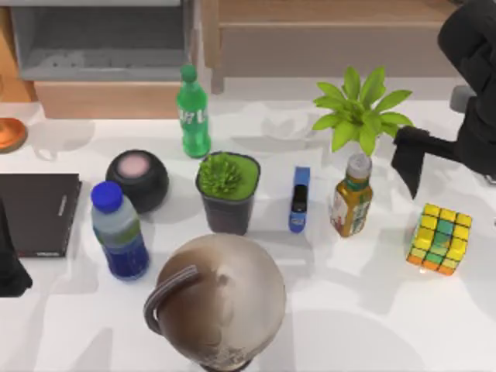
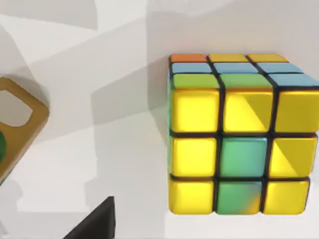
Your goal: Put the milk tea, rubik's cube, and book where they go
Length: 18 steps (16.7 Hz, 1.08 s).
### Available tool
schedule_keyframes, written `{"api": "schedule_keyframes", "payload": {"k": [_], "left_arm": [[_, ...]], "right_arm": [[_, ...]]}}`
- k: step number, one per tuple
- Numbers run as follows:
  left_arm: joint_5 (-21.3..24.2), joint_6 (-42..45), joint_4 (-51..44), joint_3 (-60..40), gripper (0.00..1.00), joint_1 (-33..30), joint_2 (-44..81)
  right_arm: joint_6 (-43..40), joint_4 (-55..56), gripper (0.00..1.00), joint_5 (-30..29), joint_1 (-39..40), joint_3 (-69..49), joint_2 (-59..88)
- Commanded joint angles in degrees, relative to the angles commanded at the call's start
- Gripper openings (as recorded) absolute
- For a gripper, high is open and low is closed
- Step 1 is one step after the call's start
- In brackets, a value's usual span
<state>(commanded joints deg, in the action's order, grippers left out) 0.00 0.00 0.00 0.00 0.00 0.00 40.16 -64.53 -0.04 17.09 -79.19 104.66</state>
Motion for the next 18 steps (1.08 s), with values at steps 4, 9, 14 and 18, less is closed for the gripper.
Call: {"api": "schedule_keyframes", "payload": {"k": [4, 9, 14, 18], "left_arm": [[0.0, 0.0, 0.0, 0.0, 1.0, 0.0, 0.0], [0.0, 0.0, 0.0, 0.0, 1.0, 0.0, 0.0], [0.0, 0.0, 0.0, 0.0, 1.0, 0.0, 0.0], [0.0, 0.0, 0.0, 0.0, 1.0, 0.0, 0.0]], "right_arm": [[-0.72, 1.97, 1.0, -0.01, -0.73, 1.8, 0.22], [-0.66, 9.32, 1.0, -0.03, -0.73, 6.82, 2.54], [0.12, 12.93, 1.0, -0.03, 0.05, 8.95, 3.99], [0.16, 13.04, 1.0, -0.02, 0.1, 8.96, 4.08]]}}
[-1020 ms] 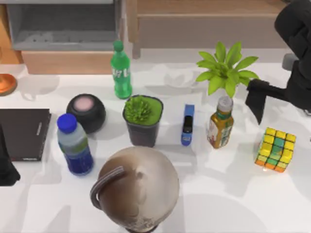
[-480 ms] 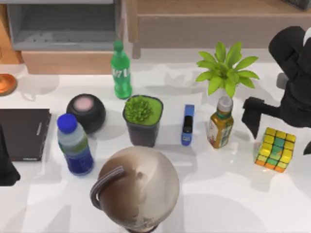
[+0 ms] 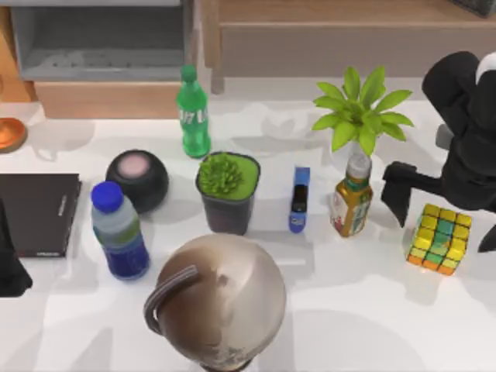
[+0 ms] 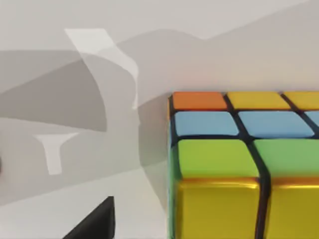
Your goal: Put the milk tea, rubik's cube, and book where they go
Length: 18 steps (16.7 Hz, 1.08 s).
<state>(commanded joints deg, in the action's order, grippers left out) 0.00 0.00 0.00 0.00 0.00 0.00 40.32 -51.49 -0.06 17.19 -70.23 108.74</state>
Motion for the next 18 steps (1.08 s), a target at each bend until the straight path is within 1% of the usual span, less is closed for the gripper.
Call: {"api": "schedule_keyframes", "payload": {"k": [13, 14, 18], "left_arm": [[0.0, 0.0, 0.0, 0.0, 1.0, 0.0, 0.0], [0.0, 0.0, 0.0, 0.0, 1.0, 0.0, 0.0], [0.0, 0.0, 0.0, 0.0, 1.0, 0.0, 0.0]], "right_arm": [[0.0, 0.0, 0.02, 0.0, 0.0, 0.0, 0.0], [0.0, 0.0, 0.0, 0.0, 0.0, 0.0, 0.0], [0.0, 0.0, 0.0, 0.0, 0.0, 0.0, 0.0]]}}
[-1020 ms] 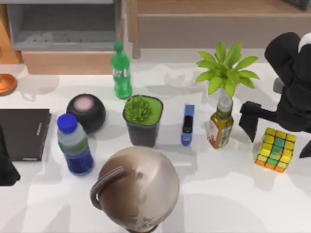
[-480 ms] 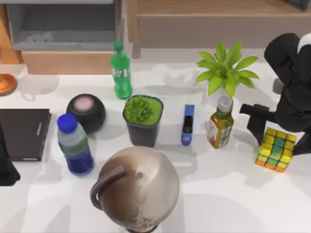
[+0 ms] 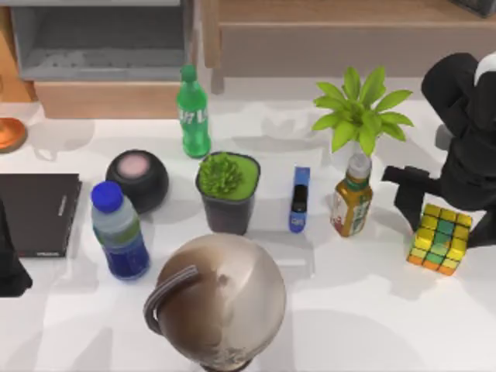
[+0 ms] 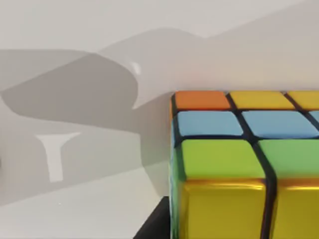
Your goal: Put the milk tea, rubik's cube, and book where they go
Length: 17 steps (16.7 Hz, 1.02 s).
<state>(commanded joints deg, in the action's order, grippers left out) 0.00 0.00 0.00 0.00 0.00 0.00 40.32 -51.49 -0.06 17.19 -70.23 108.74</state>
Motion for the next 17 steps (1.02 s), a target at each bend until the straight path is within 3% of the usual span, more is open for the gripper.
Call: {"api": "schedule_keyframes", "payload": {"k": [17], "left_arm": [[0.0, 0.0, 0.0, 0.0, 1.0, 0.0, 0.0]], "right_arm": [[0.06, -6.36, 0.0, -0.01, -0.36, -3.94, -2.4]]}}
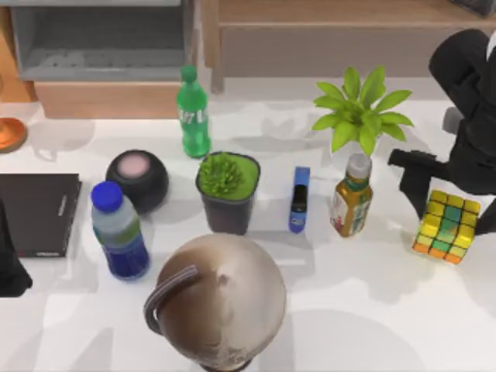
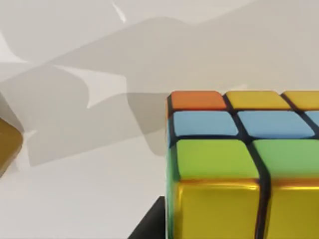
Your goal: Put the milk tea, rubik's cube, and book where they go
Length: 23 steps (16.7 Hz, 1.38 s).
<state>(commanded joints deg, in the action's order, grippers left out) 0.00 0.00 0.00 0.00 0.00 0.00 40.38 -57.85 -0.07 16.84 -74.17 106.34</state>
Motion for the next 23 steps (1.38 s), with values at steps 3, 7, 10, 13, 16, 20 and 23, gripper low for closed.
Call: {"api": "schedule_keyframes", "payload": {"k": [3, 7, 10, 13, 16, 20, 23], "left_arm": [[0.0, 0.0, 0.0, 0.0, 1.0, 0.0, 0.0], [0.0, 0.0, 0.0, 0.0, 1.0, 0.0, 0.0], [0.0, 0.0, 0.0, 0.0, 1.0, 0.0, 0.0], [0.0, 0.0, 0.0, 0.0, 1.0, 0.0, 0.0], [0.0, 0.0, 0.0, 0.0, 1.0, 0.0, 0.0], [0.0, 0.0, 0.0, 0.0, 1.0, 0.0, 0.0], [0.0, 0.0, 0.0, 0.0, 1.0, 0.0, 0.0]], "right_arm": [[-0.67, 1.91, 0.0, -0.11, -1.28, -0.12, -1.05], [-3.81, 11.93, 0.0, 0.14, -7.37, -1.47, -6.08], [-8.62, 23.62, 0.0, 1.62, -13.27, -2.95, -10.85], [-15.36, 36.05, 0.0, 4.15, -19.15, -4.21, -15.35], [-23.15, 47.43, 0.0, 7.09, -24.17, -5.32, -18.39], [-33.01, 58.71, 0.0, 10.54, -28.71, -6.61, -19.48], [-38.09, 63.25, 0.0, 12.13, -30.39, -7.3, -18.79]]}}
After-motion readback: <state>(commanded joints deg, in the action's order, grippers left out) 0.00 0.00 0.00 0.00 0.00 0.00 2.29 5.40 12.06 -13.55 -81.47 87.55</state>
